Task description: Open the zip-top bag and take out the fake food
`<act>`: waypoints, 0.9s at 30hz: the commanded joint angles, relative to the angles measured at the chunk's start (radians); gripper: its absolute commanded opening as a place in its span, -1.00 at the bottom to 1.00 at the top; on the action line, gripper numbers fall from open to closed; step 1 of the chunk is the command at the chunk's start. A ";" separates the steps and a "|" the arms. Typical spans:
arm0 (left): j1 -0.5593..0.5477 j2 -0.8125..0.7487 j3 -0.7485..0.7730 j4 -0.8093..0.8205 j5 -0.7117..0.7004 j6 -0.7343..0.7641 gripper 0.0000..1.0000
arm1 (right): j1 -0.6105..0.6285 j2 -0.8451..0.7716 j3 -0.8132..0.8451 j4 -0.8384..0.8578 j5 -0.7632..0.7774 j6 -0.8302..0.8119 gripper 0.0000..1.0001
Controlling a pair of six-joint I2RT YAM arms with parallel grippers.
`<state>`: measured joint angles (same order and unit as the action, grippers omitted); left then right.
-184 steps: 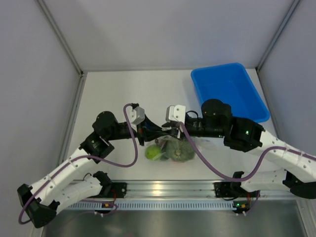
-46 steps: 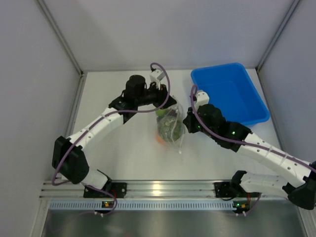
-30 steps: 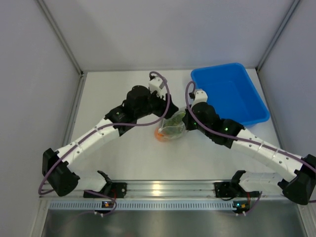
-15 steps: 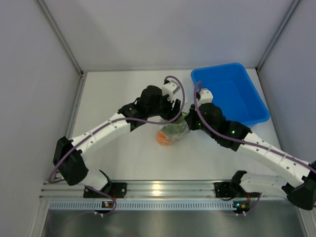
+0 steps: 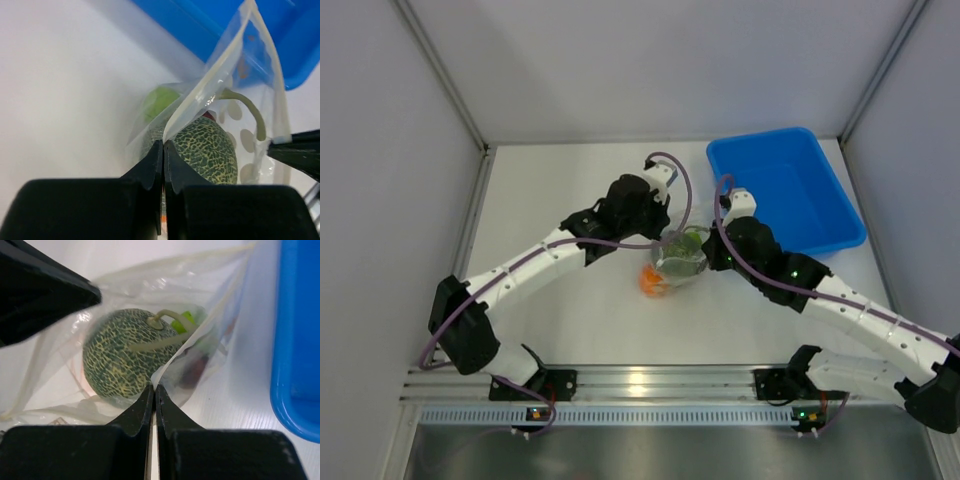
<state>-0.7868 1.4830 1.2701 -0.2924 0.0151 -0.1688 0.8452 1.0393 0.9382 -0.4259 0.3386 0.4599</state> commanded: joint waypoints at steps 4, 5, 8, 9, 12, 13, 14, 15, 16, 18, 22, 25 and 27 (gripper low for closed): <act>0.008 -0.110 -0.001 0.004 -0.239 -0.119 -1.00 | -0.054 -0.122 -0.093 0.030 -0.001 -0.006 -1.00; 0.006 -0.118 -0.009 0.006 -0.241 -0.132 -1.00 | -0.058 -0.131 -0.101 0.026 -0.003 -0.007 -1.00; 0.006 -0.141 -0.021 0.007 -0.242 -0.175 -1.00 | -0.067 -0.145 -0.124 0.010 -0.009 -0.006 -1.00; 0.006 -0.147 -0.028 0.009 -0.248 -0.196 -1.00 | -0.070 -0.148 -0.137 0.004 -0.009 -0.006 -1.00; 0.006 -0.173 -0.058 0.012 -0.259 -0.234 -1.00 | -0.078 -0.183 -0.174 -0.005 -0.009 0.005 -1.00; 0.006 -0.181 -0.066 0.013 -0.250 -0.239 -1.00 | -0.084 -0.194 -0.182 -0.007 -0.016 0.014 -1.00; 0.006 -0.184 -0.072 0.021 -0.236 -0.245 -1.00 | -0.084 -0.203 -0.191 -0.002 -0.024 0.016 -0.99; 0.004 -0.184 -0.081 0.025 -0.200 -0.258 -1.00 | -0.086 -0.214 -0.190 0.004 -0.033 0.016 -0.84; 0.003 -0.187 -0.087 0.033 -0.184 -0.264 -1.00 | -0.090 -0.214 -0.181 0.000 -0.053 0.014 -0.78; -0.003 -0.191 -0.109 0.064 -0.156 -0.288 -1.00 | -0.097 -0.208 -0.135 -0.017 -0.062 0.010 -0.74; -0.015 -0.204 -0.143 0.122 -0.126 -0.339 -1.00 | -0.098 -0.180 -0.052 -0.039 -0.070 -0.006 -0.72; -0.020 -0.204 -0.153 0.153 -0.113 -0.368 -1.00 | -0.100 -0.148 0.000 -0.057 -0.069 -0.013 -0.66; -0.023 -0.202 -0.155 0.162 -0.112 -0.385 -1.00 | -0.101 -0.139 0.019 -0.060 -0.076 -0.007 -0.60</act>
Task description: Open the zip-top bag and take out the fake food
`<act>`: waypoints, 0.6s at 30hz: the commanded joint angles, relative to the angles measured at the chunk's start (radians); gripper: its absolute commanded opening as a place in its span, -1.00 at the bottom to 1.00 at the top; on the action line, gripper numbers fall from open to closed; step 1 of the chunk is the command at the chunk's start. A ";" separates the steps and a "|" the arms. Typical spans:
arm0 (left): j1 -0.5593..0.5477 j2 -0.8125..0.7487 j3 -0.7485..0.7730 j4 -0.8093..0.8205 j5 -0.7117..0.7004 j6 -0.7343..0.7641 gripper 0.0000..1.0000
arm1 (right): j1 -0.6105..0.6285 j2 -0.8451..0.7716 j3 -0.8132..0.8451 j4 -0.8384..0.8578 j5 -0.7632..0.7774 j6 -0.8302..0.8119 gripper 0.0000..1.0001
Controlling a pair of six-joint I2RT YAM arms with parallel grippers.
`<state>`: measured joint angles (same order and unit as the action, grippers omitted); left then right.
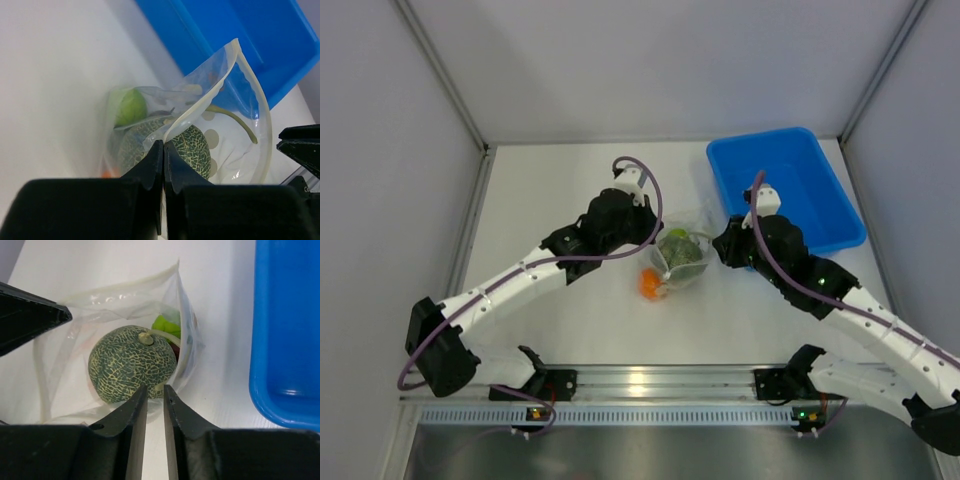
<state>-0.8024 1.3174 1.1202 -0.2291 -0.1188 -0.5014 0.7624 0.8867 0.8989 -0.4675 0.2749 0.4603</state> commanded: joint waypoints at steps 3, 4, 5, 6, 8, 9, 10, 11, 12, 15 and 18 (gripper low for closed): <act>-0.011 -0.030 -0.005 0.106 0.021 -0.060 -1.00 | -0.017 0.011 0.063 -0.011 -0.023 0.000 -0.50; -0.012 -0.029 -0.003 0.108 0.018 -0.063 -1.00 | -0.017 0.009 0.061 -0.008 -0.031 -0.002 -0.49; -0.012 -0.027 -0.003 0.108 0.021 -0.065 -1.00 | -0.018 0.012 0.064 0.006 -0.040 -0.008 -0.48; -0.012 -0.021 -0.003 0.106 0.025 -0.065 -1.00 | -0.018 0.026 0.070 0.010 -0.072 -0.041 -0.44; -0.014 -0.020 -0.003 0.108 0.034 -0.065 -1.00 | -0.018 0.049 0.101 0.006 -0.100 -0.089 -0.42; -0.014 -0.018 -0.007 0.108 0.034 -0.065 -1.00 | -0.018 0.078 0.116 -0.017 -0.103 -0.135 -0.42; -0.014 -0.018 -0.007 0.108 0.033 -0.065 -1.00 | -0.018 0.093 0.130 -0.028 -0.102 -0.161 -0.41; -0.014 -0.020 -0.008 0.108 0.034 -0.065 -1.00 | -0.018 0.110 0.155 -0.036 -0.100 -0.188 -0.41; -0.014 -0.018 -0.007 0.109 0.031 -0.063 -1.00 | -0.018 0.142 0.167 -0.055 -0.105 -0.240 -0.38; -0.014 -0.011 -0.003 0.108 0.039 -0.060 -1.00 | -0.023 0.223 0.216 -0.106 -0.155 -0.346 -0.32; -0.014 -0.003 0.001 0.108 0.042 -0.063 -1.00 | -0.021 0.288 0.245 -0.117 -0.157 -0.431 -0.30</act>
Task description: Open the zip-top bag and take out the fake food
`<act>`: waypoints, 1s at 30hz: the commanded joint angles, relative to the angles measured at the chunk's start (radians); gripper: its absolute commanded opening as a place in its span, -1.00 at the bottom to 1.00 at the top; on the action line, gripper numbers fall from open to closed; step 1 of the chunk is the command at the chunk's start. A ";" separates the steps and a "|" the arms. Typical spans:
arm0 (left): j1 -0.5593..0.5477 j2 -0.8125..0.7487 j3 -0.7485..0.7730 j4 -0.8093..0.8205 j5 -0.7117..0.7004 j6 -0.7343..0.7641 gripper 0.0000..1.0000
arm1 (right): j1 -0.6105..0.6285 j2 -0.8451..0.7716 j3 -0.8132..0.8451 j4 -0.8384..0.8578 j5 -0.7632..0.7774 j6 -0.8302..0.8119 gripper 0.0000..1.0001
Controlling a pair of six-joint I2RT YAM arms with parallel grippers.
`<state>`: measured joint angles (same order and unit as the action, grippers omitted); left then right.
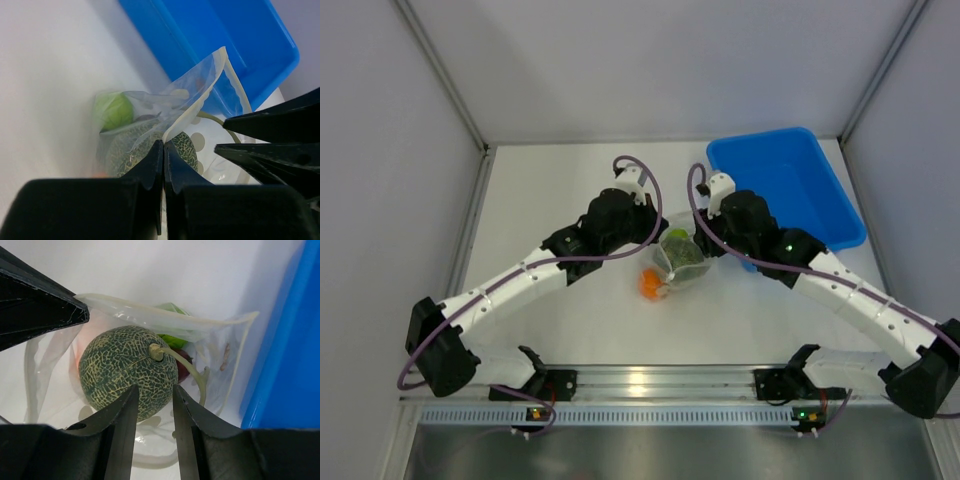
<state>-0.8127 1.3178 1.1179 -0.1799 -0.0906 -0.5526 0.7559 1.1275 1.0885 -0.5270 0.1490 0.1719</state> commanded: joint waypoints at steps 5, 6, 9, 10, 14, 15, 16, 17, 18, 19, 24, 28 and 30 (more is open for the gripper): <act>-0.003 0.003 0.008 0.059 0.028 -0.004 -1.00 | -0.015 0.069 -0.004 0.039 -0.023 -0.303 -0.30; -0.003 0.003 0.007 0.059 0.029 -0.003 -1.00 | -0.016 0.061 -0.018 0.060 -0.020 -0.358 -0.30; -0.003 0.003 0.006 0.057 0.037 0.005 -1.00 | -0.018 0.049 -0.062 0.130 -0.002 -0.437 -0.30; -0.003 0.004 0.011 0.057 0.040 0.005 -1.00 | -0.024 0.049 -0.076 0.145 0.003 -0.448 -0.31; -0.003 0.009 0.017 0.059 0.063 0.006 -1.00 | -0.070 0.072 -0.087 0.151 -0.075 -0.483 -0.29; -0.003 0.009 0.019 0.057 0.071 0.005 -1.00 | -0.075 0.083 -0.088 0.150 -0.087 -0.492 -0.28; -0.003 0.011 0.017 0.057 0.072 0.003 -1.00 | -0.081 0.090 -0.091 0.154 -0.092 -0.495 -0.28; -0.003 0.011 0.016 0.057 0.074 0.002 -1.00 | -0.082 0.092 -0.096 0.159 -0.100 -0.500 -0.27; -0.003 0.009 0.017 0.057 0.075 -0.001 -1.00 | -0.084 0.098 -0.104 0.165 -0.083 -0.509 -0.27; -0.003 0.011 0.013 0.057 0.077 -0.003 -1.00 | -0.084 0.098 -0.120 0.191 -0.075 -0.508 -0.27; -0.003 0.021 0.014 0.057 0.086 -0.009 -1.00 | -0.084 0.109 -0.162 0.251 -0.106 -0.526 -0.24; -0.003 0.031 0.014 0.059 0.086 -0.015 -1.00 | -0.086 0.138 -0.171 0.272 -0.109 -0.531 -0.18; -0.003 0.032 0.013 0.059 0.083 -0.018 -1.00 | -0.086 0.166 -0.174 0.289 -0.092 -0.534 -0.18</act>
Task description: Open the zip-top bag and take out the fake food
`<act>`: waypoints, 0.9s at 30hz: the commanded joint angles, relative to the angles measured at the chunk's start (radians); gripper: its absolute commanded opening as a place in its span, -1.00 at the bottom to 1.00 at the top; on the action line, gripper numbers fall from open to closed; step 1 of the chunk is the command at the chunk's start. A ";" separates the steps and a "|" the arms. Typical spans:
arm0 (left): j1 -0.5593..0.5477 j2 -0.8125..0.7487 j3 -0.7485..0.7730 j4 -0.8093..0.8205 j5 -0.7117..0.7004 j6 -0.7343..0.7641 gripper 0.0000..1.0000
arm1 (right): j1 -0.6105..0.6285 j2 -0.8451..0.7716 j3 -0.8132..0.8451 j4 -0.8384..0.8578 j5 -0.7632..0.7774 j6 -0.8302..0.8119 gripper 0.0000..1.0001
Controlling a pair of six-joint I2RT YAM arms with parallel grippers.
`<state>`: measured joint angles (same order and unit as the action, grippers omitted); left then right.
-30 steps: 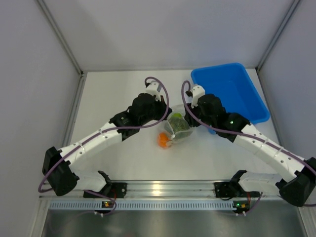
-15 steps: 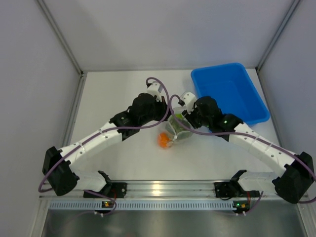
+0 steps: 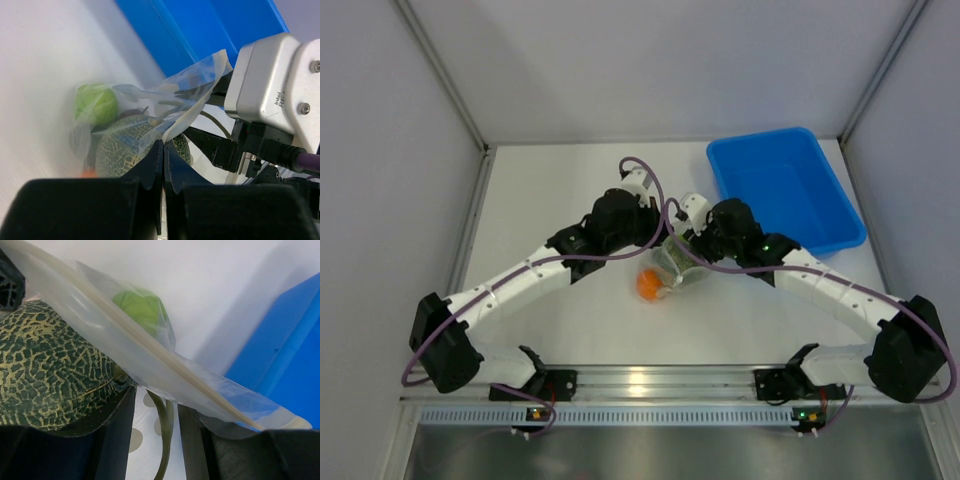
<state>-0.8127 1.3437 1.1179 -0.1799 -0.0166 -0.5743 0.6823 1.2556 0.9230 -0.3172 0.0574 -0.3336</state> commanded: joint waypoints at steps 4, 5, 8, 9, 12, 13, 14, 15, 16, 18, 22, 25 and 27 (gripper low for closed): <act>-0.002 0.006 0.013 0.057 0.000 0.005 -1.00 | -0.020 0.065 -0.027 0.112 0.024 -0.016 -0.39; -0.002 0.006 0.011 0.059 -0.002 0.005 -1.00 | -0.020 0.067 -0.032 0.115 0.021 -0.016 -0.44; 0.001 0.002 0.007 0.054 -0.003 0.008 -1.00 | -0.020 0.067 -0.038 0.109 0.025 -0.013 -0.42; 0.003 0.000 0.006 0.054 -0.003 0.008 -1.00 | -0.021 0.067 -0.041 0.104 0.038 -0.012 -0.39; 0.009 -0.005 0.002 0.056 -0.005 0.004 -1.00 | -0.020 0.067 -0.046 0.107 0.038 -0.009 -0.44; 0.009 -0.006 -0.001 0.056 -0.006 0.001 -1.00 | -0.021 0.067 -0.046 0.112 0.038 -0.002 -0.55; 0.009 -0.008 -0.001 0.056 -0.009 -0.002 -1.00 | -0.020 0.065 -0.044 0.110 0.038 0.007 -0.64; 0.009 -0.011 -0.003 0.054 -0.009 -0.002 -1.00 | -0.020 0.055 -0.039 0.109 0.029 0.013 -0.83; 0.009 -0.011 -0.003 0.054 -0.014 -0.001 -1.00 | -0.018 0.045 -0.038 0.109 0.024 0.021 -0.88; 0.009 -0.012 -0.003 0.054 -0.016 0.004 -1.00 | -0.012 0.010 -0.036 0.110 0.022 0.045 -0.95; 0.009 -0.005 0.002 0.056 0.001 0.005 -1.00 | 0.011 -0.050 -0.024 0.099 0.019 0.073 -1.00; 0.009 0.003 0.010 0.056 0.012 0.007 -1.00 | 0.040 -0.093 -0.006 0.083 0.039 0.091 -1.00; 0.009 0.005 0.017 0.054 0.012 0.011 -1.00 | 0.066 -0.128 0.007 0.058 0.068 0.099 -1.00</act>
<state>-0.8032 1.3510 1.1179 -0.1795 -0.0151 -0.5770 0.7101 1.1908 0.8818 -0.2653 0.0963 -0.2668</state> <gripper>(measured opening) 0.020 0.074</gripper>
